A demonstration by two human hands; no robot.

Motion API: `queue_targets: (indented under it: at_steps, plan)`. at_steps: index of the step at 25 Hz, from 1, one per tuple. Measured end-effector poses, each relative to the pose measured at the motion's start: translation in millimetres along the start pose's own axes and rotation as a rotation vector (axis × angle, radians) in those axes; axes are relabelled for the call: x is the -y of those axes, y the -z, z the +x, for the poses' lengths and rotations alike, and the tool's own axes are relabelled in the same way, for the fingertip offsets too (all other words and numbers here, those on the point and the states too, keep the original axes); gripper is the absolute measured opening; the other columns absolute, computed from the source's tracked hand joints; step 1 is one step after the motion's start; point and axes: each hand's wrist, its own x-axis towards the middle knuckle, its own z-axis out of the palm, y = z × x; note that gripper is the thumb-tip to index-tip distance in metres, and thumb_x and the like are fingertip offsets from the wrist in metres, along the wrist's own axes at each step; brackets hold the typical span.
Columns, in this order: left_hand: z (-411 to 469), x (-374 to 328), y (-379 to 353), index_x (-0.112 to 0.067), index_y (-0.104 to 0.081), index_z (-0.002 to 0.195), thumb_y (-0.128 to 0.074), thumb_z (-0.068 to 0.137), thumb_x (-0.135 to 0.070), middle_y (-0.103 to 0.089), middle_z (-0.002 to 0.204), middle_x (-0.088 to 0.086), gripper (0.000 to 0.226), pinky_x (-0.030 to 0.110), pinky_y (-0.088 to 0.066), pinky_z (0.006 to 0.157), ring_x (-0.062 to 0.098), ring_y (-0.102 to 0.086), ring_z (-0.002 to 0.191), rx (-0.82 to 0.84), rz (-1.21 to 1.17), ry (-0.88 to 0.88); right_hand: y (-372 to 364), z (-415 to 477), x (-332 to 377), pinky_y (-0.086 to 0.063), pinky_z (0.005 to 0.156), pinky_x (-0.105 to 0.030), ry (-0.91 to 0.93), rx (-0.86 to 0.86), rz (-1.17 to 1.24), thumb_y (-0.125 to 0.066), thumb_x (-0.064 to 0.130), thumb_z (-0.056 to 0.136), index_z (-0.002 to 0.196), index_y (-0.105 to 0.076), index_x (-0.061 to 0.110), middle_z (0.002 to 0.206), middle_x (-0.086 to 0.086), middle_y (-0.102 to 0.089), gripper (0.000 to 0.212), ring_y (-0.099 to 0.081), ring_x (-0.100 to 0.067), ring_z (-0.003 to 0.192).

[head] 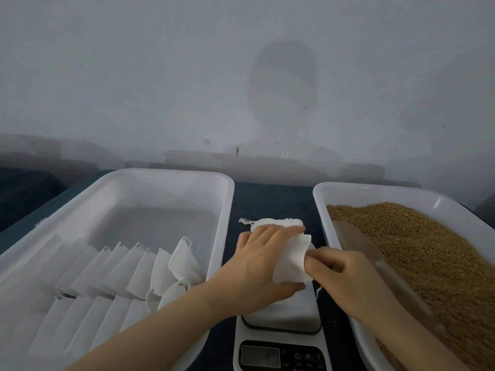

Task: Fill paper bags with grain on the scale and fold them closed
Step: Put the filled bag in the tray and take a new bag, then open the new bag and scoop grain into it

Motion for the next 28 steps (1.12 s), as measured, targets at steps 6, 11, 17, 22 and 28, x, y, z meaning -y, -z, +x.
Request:
queue_targets:
  at_steps: [6, 11, 17, 22, 28]
  plan:
    - [1.0, 4.4, -1.0, -0.026, -0.044, 0.124, -0.070, 0.082, -0.032, -0.041, 0.108, -0.028, 0.050, 0.016, -0.024, 0.089, -0.016, -0.031, 0.097, 0.015, -0.083, 0.161, -2.0, -0.6, -1.7, -0.040, 0.071, -0.007, 0.146, 0.043, -0.040, -0.049, 0.065, 0.070, 0.083, -0.066, 0.053, 0.085, 0.023, -0.057, 0.025, -0.055, 0.003, 0.081]
    - [3.0, 5.5, 1.1, -0.025, -0.047, 0.117, -0.072, 0.081, -0.031, -0.039, 0.091, -0.030, 0.044, 0.007, -0.030, 0.078, -0.017, -0.042, 0.088, 0.086, -0.149, 0.222, -7.5, -1.0, -10.9, -0.030, 0.079, -0.005, 0.338, -0.009, -0.397, -0.057, 0.058, 0.069, 0.085, -0.067, 0.041, 0.088, 0.017, -0.040, 0.026, -0.039, 0.000, 0.094]
    - [1.7, 1.8, 3.8, -0.041, -0.042, 0.123, -0.076, 0.074, -0.045, -0.048, 0.106, -0.028, 0.059, 0.003, -0.039, 0.077, -0.009, -0.049, 0.096, 0.193, -0.303, 0.267, -7.0, 1.4, -17.2, -0.038, 0.072, -0.016, 0.431, -0.117, -0.481, -0.070, 0.031, 0.076, 0.081, -0.075, 0.023, 0.087, 0.011, -0.047, 0.010, -0.044, -0.011, 0.086]
    - [4.4, 2.7, 8.6, -0.037, -0.053, 0.112, -0.072, 0.080, -0.044, -0.060, 0.101, -0.021, 0.037, 0.002, -0.042, 0.071, -0.010, -0.055, 0.091, 0.199, -0.418, 0.338, -8.1, 5.0, -24.5, -0.037, 0.076, -0.017, 0.416, -0.111, -0.573, -0.070, 0.011, 0.081, 0.093, -0.073, 0.018, 0.099, 0.002, -0.056, 0.014, -0.047, -0.016, 0.093]
    - [4.1, 8.5, 6.8, -0.040, -0.051, 0.114, -0.071, 0.079, -0.042, -0.057, 0.099, -0.020, 0.040, 0.007, -0.042, 0.064, -0.002, -0.058, 0.084, 0.268, -0.359, 0.412, 4.6, 2.8, -6.9, -0.040, 0.079, -0.005, 0.362, -0.208, -0.417, -0.058, 0.022, 0.088, 0.114, -0.057, 0.037, 0.104, 0.023, -0.048, 0.030, -0.046, 0.010, 0.098]
